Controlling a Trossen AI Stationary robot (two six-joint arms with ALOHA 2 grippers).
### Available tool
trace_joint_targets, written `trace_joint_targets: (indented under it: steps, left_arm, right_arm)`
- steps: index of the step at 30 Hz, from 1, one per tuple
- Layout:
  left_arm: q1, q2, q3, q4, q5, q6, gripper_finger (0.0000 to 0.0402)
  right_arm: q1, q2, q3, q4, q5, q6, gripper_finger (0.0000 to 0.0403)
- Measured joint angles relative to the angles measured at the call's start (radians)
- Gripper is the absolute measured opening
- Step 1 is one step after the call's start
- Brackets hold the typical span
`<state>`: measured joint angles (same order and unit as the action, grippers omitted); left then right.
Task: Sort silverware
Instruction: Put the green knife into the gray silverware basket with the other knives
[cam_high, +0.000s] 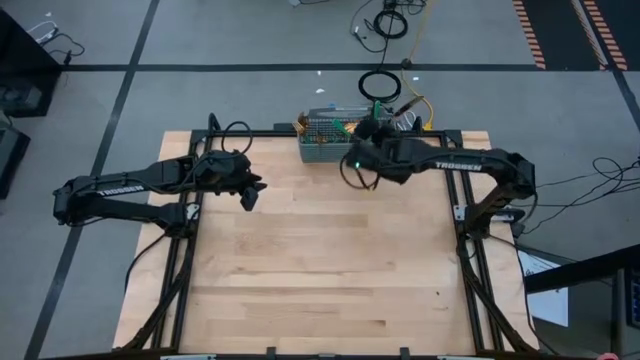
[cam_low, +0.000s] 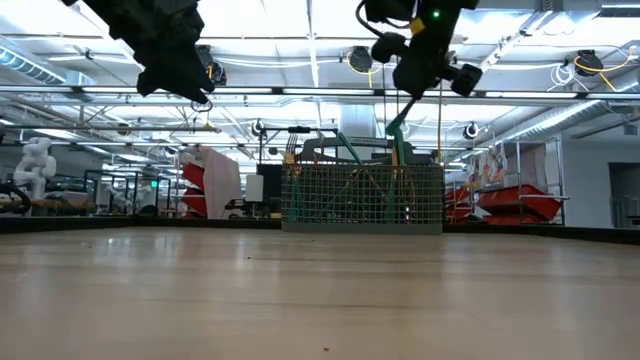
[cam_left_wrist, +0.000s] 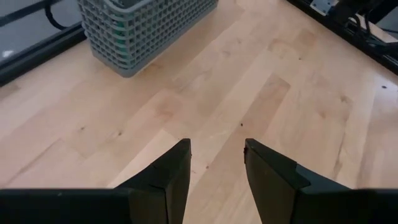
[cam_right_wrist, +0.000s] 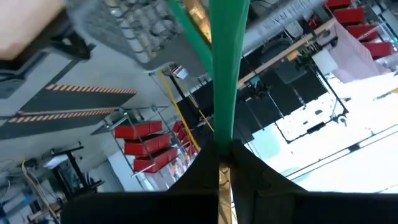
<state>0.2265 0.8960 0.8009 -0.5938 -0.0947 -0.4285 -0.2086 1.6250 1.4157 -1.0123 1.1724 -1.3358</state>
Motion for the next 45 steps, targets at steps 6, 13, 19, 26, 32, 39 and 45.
trace_joint_targets:
  steps: [6,13,19,26,32,39,45]
  left_arm:
    - [0.0,0.0,0.0,0.0,-0.05,0.018,0.0154]
    - [0.0,0.0,0.0,0.001,-0.087,0.044,0.0154]
    - [0.0,0.0,0.0,0.001,-0.095,0.045,0.0154]
    - [0.0,0.0,0.0,0.001,-0.123,0.05,0.0154]
    - [0.0,0.0,0.0,0.001,-0.127,0.045,0.0154]
    - [0.0,0.0,0.0,0.001,-0.128,0.042,0.0154]
    - [0.0,0.0,0.0,0.001,-0.128,0.042,0.0154]
  right_arm:
    - [-0.097,-0.004,0.001,0.202,-0.052,-0.177,0.0]
    - [-0.214,0.039,0.001,0.339,-0.103,-0.301,0.0]
    - [-0.276,0.06,0.0,0.351,-0.15,-0.352,0.0]
    - [-0.295,0.059,0.001,0.341,-0.212,-0.383,0.0]
    - [-0.294,0.059,-0.001,0.241,-0.294,-0.382,0.0]
    - [-0.294,0.059,-0.028,0.206,-0.348,-0.378,0.0007]
    - [-0.294,0.059,-0.028,0.163,-0.42,-0.311,0.0084]
